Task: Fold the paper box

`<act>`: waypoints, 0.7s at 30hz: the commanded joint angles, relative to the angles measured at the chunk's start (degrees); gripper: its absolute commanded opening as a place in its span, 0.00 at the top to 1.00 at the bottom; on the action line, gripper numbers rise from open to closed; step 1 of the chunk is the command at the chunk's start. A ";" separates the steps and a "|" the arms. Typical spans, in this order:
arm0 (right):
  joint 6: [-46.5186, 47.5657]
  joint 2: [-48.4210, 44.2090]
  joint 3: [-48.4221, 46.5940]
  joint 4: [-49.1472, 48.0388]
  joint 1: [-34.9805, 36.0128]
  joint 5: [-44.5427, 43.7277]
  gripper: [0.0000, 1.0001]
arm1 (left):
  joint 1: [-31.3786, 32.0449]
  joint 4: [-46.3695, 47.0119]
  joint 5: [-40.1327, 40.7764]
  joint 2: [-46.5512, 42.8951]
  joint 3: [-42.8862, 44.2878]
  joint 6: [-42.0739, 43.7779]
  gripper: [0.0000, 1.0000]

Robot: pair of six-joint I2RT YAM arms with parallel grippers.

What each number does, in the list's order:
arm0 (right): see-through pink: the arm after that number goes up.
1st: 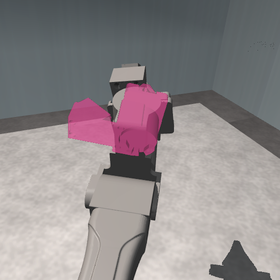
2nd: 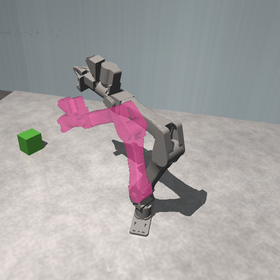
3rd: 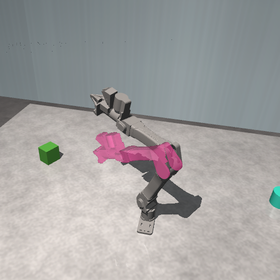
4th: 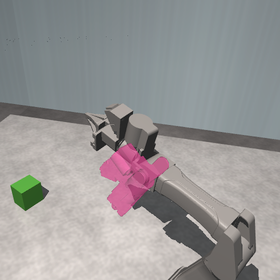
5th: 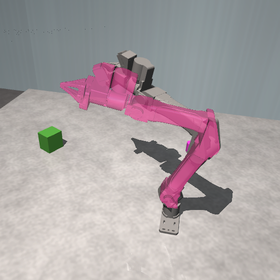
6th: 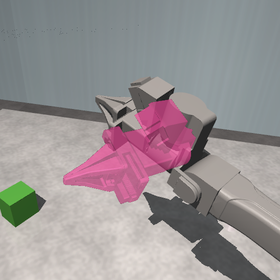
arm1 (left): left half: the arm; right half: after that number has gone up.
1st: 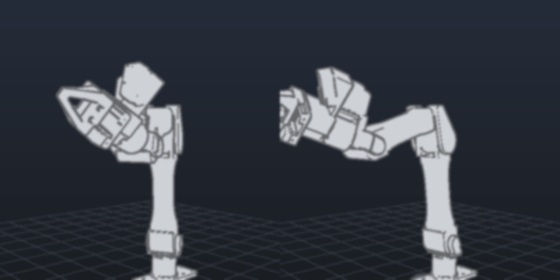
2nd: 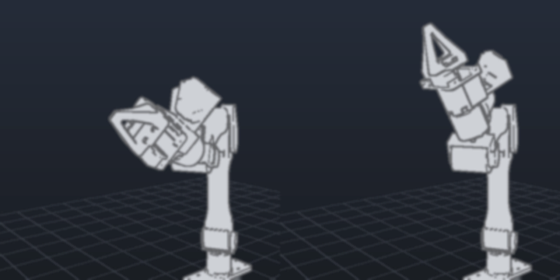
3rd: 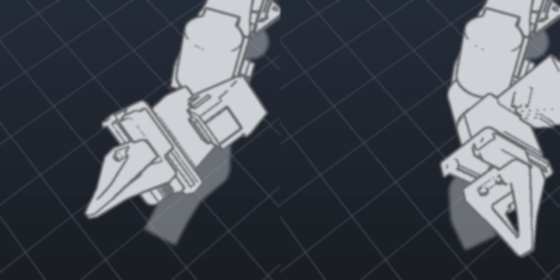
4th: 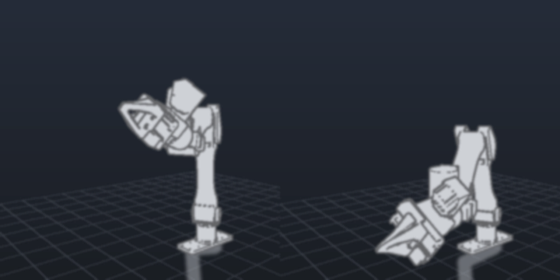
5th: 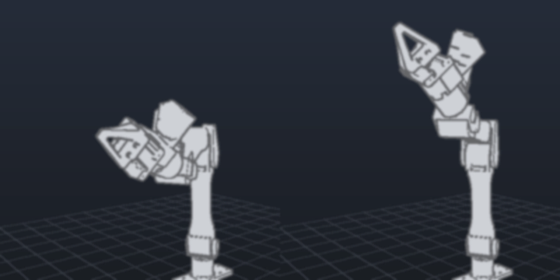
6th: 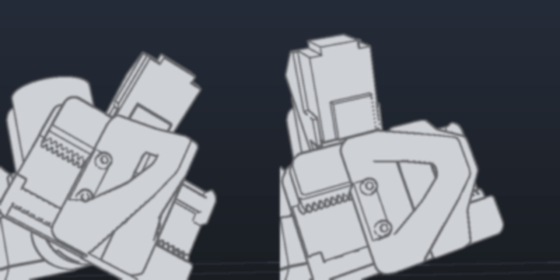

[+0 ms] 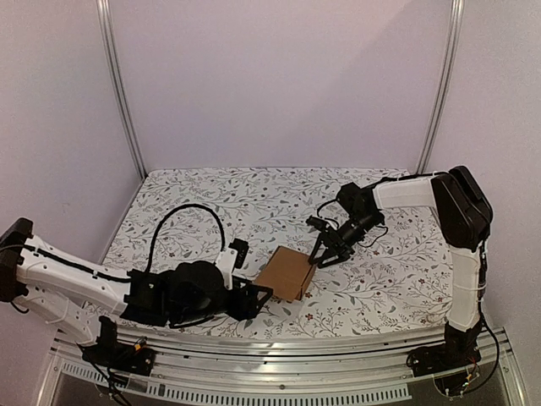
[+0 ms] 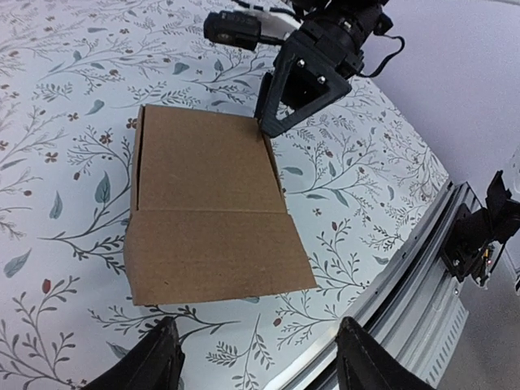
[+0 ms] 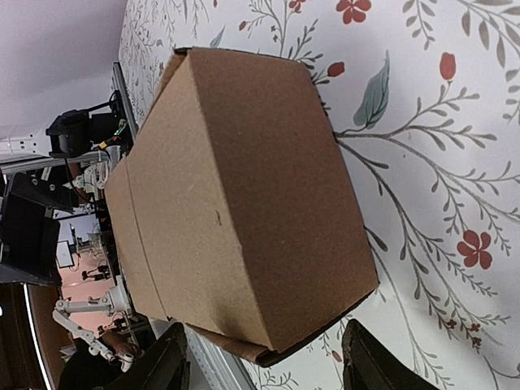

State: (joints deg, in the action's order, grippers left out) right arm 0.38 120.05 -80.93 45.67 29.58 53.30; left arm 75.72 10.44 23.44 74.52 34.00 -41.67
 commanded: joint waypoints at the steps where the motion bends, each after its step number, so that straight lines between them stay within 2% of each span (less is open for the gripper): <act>1: 5.00 -0.44 -1.86 3.56 -1.27 -1.05 0.37 | 1.01 -1.19 1.29 6.16 2.02 -7.09 0.35; 6: 5.83 -2.45 -0.55 3.18 -1.20 -1.90 0.37 | 0.21 -7.63 0.32 10.58 6.43 -11.04 0.34; 9: 6.17 -3.12 -0.07 2.96 -1.21 -1.95 0.37 | -2.27 -5.69 -2.94 12.21 6.40 -11.35 0.30; 14: 6.24 -4.32 0.54 2.43 -1.23 -1.97 0.37 | -7.15 0.63 -6.77 13.11 6.17 -9.53 0.31; 21: 6.94 -5.47 0.29 2.60 -1.23 -3.02 0.37 | -14.34 3.75 -13.40 16.14 10.63 -1.71 0.31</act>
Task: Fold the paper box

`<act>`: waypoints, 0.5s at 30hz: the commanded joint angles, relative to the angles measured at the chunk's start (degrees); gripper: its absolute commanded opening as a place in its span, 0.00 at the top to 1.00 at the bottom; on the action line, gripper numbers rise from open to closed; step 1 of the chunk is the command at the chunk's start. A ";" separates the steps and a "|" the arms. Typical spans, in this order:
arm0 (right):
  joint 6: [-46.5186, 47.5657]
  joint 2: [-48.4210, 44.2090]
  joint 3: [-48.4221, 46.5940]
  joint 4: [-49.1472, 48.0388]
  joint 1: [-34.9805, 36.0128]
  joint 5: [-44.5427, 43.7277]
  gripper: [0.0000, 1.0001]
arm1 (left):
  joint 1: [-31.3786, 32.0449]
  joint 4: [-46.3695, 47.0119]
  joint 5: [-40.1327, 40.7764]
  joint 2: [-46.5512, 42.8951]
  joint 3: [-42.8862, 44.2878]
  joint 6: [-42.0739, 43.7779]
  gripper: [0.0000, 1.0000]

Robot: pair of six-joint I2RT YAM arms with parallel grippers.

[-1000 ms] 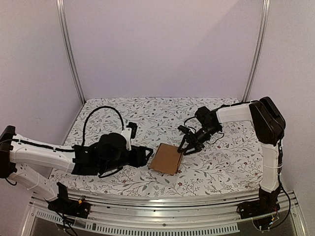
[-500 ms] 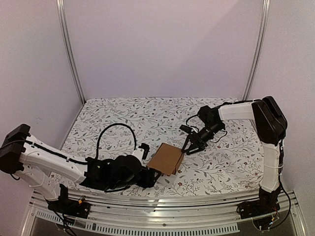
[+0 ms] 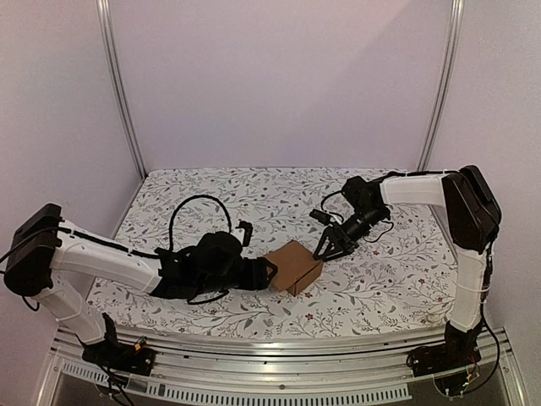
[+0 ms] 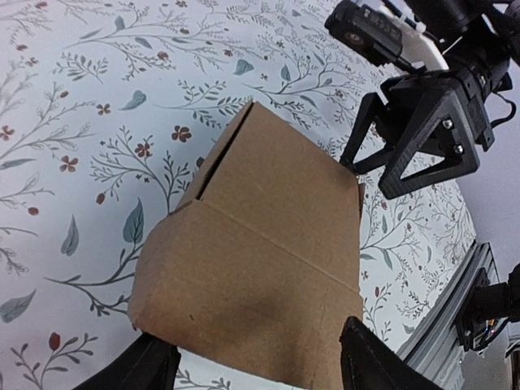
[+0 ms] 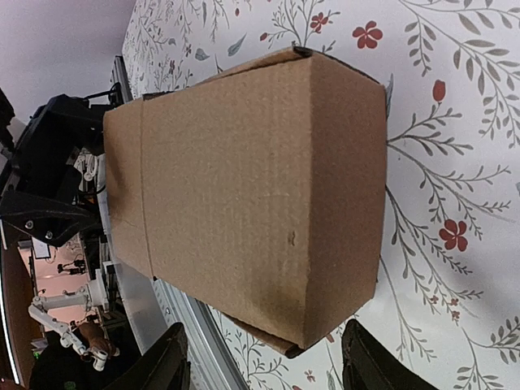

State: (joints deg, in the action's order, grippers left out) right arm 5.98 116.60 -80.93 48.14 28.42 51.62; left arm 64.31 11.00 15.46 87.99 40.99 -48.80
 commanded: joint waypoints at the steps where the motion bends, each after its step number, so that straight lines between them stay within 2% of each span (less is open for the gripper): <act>1: 1.40 -2.13 0.14 0.22 -0.04 -1.68 0.37 | -3.07 3.15 -7.01 3.20 4.26 6.33 0.31; 4: 1.67 -2.78 -0.02 0.46 -0.05 -3.36 0.37 | -2.49 5.60 -10.54 2.35 1.91 7.95 0.32; 11: -1.05 -1.24 -2.97 0.09 -0.09 -5.44 0.37 | 0.39 18.97 -11.37 -4.02 -13.68 13.45 0.31; 15: -1.41 2.22 -6.02 1.14 0.04 -4.31 0.37 | 3.29 21.79 -11.36 -2.02 -12.30 17.24 0.31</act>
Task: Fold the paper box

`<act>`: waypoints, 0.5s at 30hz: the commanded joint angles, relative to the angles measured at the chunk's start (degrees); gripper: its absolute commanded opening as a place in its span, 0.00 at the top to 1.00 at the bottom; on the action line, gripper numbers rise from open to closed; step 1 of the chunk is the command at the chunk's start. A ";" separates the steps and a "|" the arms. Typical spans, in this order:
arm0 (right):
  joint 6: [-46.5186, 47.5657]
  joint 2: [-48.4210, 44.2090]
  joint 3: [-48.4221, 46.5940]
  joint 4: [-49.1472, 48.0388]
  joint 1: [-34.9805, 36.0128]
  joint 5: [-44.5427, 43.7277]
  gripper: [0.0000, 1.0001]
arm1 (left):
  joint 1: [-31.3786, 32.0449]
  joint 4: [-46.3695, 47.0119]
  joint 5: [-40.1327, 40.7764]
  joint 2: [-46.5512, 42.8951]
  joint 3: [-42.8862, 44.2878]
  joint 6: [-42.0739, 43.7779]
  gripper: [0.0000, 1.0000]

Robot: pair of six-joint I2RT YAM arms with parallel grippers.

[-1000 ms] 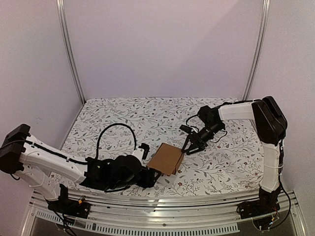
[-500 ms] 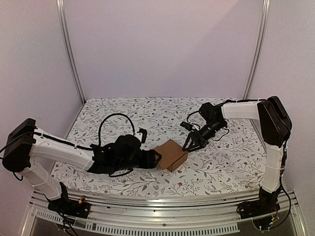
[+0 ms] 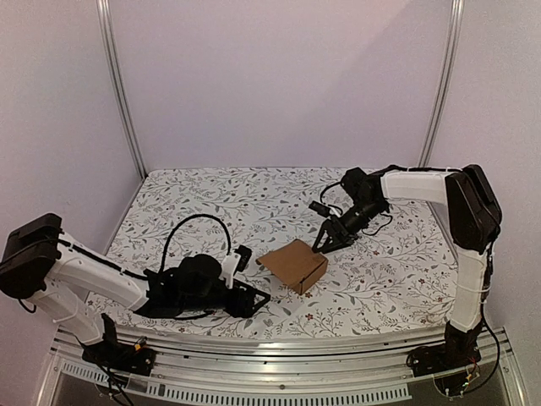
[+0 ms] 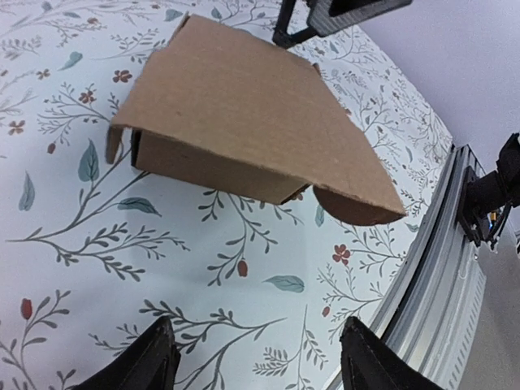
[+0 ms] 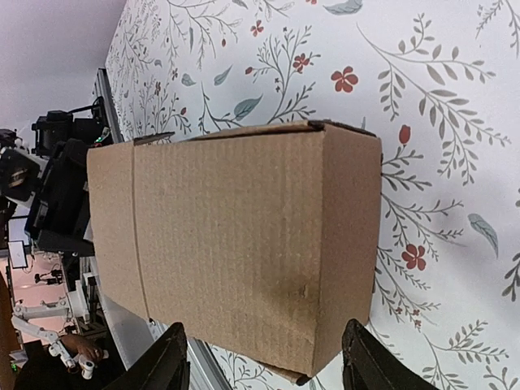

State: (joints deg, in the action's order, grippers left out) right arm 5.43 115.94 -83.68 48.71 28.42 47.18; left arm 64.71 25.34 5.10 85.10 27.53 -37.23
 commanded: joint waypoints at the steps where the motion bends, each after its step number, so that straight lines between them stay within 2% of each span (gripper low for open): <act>1: -0.93 3.35 -3.59 0.64 0.05 0.37 0.37 | 4.09 7.82 0.41 1.71 2.21 7.03 0.31; 6: -1.17 4.61 -3.38 0.38 0.56 0.76 0.38 | 8.88 7.20 12.56 7.35 8.13 13.20 0.31; 9: -1.33 4.43 -2.65 0.01 0.75 0.60 0.40 | 9.99 7.10 16.58 10.89 11.11 15.98 0.32; 13: -2.16 4.43 -1.70 -0.75 1.07 -0.81 0.43 | 10.64 6.27 20.77 13.42 13.24 15.87 0.39; 15: -2.27 4.76 -1.30 -0.85 1.10 -1.26 0.44 | 10.85 7.01 21.84 13.44 12.69 15.20 0.46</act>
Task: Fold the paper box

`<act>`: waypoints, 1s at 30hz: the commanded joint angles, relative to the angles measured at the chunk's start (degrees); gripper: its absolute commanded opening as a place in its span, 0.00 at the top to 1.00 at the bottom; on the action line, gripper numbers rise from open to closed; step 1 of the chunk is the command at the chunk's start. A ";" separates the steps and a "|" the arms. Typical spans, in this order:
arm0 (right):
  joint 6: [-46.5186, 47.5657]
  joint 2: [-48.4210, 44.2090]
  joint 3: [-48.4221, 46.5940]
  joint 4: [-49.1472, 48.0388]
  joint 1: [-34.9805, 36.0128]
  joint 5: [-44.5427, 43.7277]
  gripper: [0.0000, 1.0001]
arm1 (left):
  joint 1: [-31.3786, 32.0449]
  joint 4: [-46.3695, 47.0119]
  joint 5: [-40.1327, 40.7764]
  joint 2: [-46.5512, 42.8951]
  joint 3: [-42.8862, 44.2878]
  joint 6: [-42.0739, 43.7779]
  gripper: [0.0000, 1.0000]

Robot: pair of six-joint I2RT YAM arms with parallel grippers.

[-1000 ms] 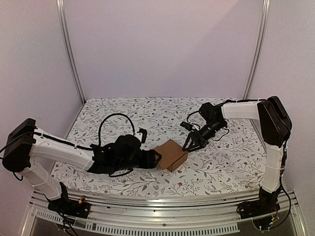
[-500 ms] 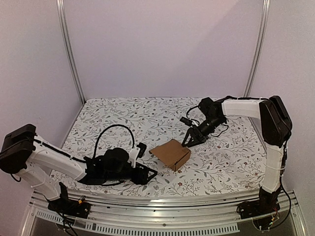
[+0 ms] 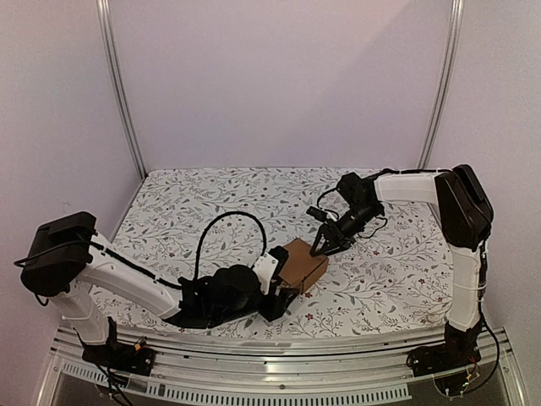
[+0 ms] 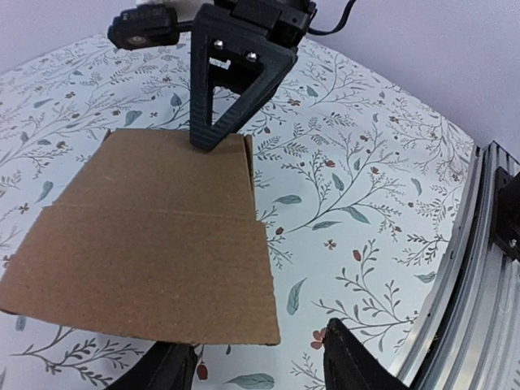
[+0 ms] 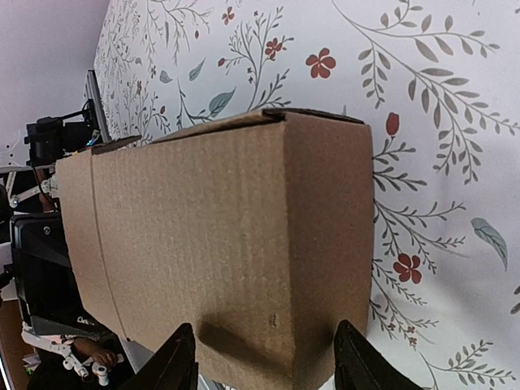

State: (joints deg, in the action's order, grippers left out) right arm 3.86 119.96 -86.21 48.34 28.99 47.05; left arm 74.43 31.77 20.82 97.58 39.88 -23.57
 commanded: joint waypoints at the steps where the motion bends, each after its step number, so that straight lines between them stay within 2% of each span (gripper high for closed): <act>1: -0.85 0.83 1.49 -0.64 0.55 -1.36 0.44 | 1.21 1.10 6.35 0.95 -0.04 1.22 0.49; 7: -2.15 1.64 2.02 -1.39 1.11 -2.17 0.45 | 1.33 5.22 5.20 1.07 -1.98 1.29 0.60; 12: -6.27 1.88 4.07 -4.11 1.13 -3.94 0.46 | 1.42 5.24 3.45 2.06 -1.58 1.37 0.65; 15: -8.72 1.52 5.35 -5.61 1.16 -5.29 0.46 | 1.65 6.44 1.07 2.39 -2.46 1.27 0.63; 23: -10.42 1.61 5.89 -7.15 1.13 -1.88 0.46 | 2.68 9.84 0.07 2.57 -6.23 -3.23 0.51; 26: -11.26 1.12 7.17 -8.93 1.12 -1.61 0.46 | 3.65 12.27 3.60 1.32 -8.15 -4.10 0.45; 30: -12.96 1.36 7.23 -10.16 1.09 -0.94 0.46 | 3.91 13.53 8.20 1.61 -7.84 -1.95 0.48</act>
State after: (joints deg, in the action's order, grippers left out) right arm -7.07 120.20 -80.44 39.99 29.67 48.53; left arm 77.23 41.47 24.43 99.46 32.18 -26.55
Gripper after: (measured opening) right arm 0.540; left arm 0.535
